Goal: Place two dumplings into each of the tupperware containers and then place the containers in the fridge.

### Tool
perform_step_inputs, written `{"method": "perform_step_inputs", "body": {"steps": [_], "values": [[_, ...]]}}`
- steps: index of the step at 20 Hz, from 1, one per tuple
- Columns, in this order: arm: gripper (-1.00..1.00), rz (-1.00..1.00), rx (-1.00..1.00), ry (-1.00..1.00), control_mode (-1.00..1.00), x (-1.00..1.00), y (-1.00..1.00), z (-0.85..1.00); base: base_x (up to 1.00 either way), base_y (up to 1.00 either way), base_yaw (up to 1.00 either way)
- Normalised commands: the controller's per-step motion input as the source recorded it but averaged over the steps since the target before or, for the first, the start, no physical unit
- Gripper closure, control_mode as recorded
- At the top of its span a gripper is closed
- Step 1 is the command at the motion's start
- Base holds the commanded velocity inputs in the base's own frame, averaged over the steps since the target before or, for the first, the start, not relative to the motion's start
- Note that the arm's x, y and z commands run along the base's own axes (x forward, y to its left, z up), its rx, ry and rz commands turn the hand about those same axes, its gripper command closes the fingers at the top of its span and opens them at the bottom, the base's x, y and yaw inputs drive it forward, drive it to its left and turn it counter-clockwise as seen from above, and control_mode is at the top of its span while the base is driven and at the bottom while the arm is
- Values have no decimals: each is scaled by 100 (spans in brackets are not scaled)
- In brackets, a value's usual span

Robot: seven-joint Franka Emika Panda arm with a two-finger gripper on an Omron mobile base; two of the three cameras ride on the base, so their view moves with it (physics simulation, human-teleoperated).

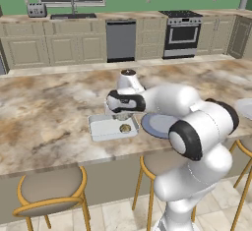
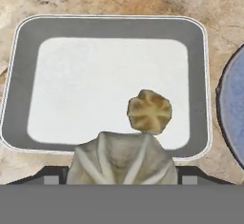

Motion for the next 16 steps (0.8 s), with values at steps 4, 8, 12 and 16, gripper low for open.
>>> {"method": "perform_step_inputs", "body": {"steps": [4,8,12,16], "values": [[100,0,3,-4,-100,11,50,0,0,0,0],[100,0,7,0,-100,25,35,-1,0,0,0],[100,0,8,5,-100,1,38,-29,0,0,0],[100,0,2,0,-100,4,4,-47,0,0,0]]}}
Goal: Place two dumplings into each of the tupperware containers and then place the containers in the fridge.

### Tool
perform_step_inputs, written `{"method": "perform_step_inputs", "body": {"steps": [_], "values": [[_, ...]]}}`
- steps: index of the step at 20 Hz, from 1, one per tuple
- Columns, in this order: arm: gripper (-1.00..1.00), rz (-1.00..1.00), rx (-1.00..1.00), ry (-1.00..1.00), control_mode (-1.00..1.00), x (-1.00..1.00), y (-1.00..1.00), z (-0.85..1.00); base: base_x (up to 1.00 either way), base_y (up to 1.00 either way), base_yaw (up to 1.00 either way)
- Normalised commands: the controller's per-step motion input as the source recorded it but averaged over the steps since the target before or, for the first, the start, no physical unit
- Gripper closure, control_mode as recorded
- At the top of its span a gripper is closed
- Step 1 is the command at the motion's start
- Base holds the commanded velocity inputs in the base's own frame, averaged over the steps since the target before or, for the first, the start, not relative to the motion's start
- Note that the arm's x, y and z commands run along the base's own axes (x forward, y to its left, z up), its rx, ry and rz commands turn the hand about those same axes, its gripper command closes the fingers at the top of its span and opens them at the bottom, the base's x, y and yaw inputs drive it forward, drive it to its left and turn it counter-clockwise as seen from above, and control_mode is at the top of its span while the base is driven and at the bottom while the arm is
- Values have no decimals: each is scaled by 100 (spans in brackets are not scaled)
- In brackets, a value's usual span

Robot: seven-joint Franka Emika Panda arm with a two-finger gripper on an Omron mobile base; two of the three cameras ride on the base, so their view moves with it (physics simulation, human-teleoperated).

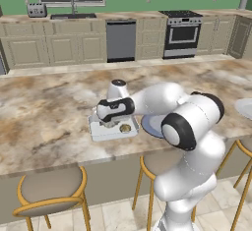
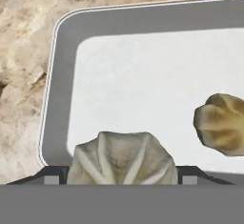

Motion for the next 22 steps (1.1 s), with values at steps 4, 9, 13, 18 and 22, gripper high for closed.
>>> {"method": "perform_step_inputs", "body": {"steps": [4,9,13,18,22], "values": [[100,0,0,0,-100,16,0,-33,0,0,0],[100,0,0,0,-100,20,0,-12,0,0,0],[100,0,0,0,-100,19,0,0,0,0,0],[-100,1,0,1,-100,0,0,0,0,0,0],[-100,0,0,0,-100,0,0,1,0,0,0]]}}
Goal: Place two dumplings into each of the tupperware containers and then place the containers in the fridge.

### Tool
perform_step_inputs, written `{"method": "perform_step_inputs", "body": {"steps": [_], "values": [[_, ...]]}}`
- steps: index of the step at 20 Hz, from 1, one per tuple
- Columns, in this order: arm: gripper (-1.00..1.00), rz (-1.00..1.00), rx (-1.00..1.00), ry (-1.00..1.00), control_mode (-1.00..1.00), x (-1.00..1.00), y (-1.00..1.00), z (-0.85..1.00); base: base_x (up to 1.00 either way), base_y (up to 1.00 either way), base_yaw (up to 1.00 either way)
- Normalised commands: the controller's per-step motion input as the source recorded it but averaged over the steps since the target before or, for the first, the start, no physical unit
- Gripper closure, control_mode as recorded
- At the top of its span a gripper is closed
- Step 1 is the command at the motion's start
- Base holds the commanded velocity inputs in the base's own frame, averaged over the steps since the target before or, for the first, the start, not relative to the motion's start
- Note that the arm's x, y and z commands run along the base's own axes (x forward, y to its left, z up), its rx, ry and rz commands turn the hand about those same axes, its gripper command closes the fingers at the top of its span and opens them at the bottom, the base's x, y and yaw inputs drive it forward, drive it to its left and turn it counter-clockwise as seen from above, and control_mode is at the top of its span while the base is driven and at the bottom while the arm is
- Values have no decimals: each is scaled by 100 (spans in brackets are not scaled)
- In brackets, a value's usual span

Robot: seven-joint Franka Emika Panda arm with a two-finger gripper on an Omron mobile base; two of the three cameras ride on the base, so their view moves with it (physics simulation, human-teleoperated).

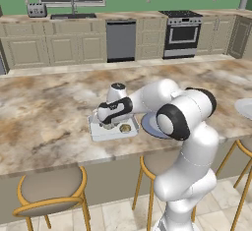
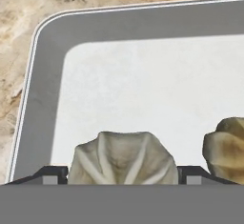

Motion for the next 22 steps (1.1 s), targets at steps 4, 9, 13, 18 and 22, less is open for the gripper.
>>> {"method": "perform_step_inputs", "body": {"steps": [4,9,13,18,22], "values": [[-100,0,0,0,-100,0,0,0,0,0,0],[-100,-1,0,0,-100,-24,-11,11,0,0,0],[-100,-9,0,0,-100,-83,-49,28,0,0,0],[-100,-13,0,0,-100,-57,-60,40,0,0,0],[-100,-15,0,2,-100,-30,-63,45,0,0,0]]}}
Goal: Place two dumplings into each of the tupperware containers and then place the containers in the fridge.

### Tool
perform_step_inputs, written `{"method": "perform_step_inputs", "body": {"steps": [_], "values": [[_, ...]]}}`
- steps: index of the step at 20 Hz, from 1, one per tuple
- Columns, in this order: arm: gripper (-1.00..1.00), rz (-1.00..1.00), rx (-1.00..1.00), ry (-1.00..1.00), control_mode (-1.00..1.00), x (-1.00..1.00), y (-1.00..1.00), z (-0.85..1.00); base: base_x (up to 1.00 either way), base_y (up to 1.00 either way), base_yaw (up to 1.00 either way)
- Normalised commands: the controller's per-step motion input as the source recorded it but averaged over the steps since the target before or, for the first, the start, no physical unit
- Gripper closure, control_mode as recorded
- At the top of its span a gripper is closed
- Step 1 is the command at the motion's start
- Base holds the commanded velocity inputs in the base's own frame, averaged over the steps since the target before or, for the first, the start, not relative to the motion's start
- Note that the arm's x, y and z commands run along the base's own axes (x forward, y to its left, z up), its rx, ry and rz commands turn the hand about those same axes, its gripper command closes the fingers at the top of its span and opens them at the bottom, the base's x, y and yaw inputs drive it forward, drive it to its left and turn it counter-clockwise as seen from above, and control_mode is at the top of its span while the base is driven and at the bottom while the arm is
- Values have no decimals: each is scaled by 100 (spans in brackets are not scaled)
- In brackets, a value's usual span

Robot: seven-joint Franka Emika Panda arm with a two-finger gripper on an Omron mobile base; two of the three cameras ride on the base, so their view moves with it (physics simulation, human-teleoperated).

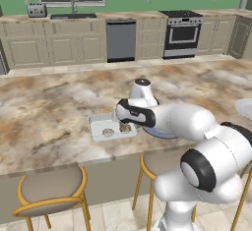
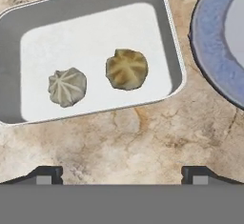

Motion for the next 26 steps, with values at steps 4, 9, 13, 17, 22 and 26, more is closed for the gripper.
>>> {"method": "perform_step_inputs", "body": {"steps": [4,9,13,17,22,26], "values": [[-100,-13,0,1,-100,-12,-66,3,0,0,0],[-100,-5,1,0,-100,24,-39,-7,0,0,0],[-100,0,6,0,-100,42,-20,-16,0,0,0],[-100,0,2,0,-100,12,-6,-32,0,0,0],[-100,0,0,0,-100,14,0,-36,0,0,0],[-100,0,0,0,-100,33,0,-18,0,0,0]]}}
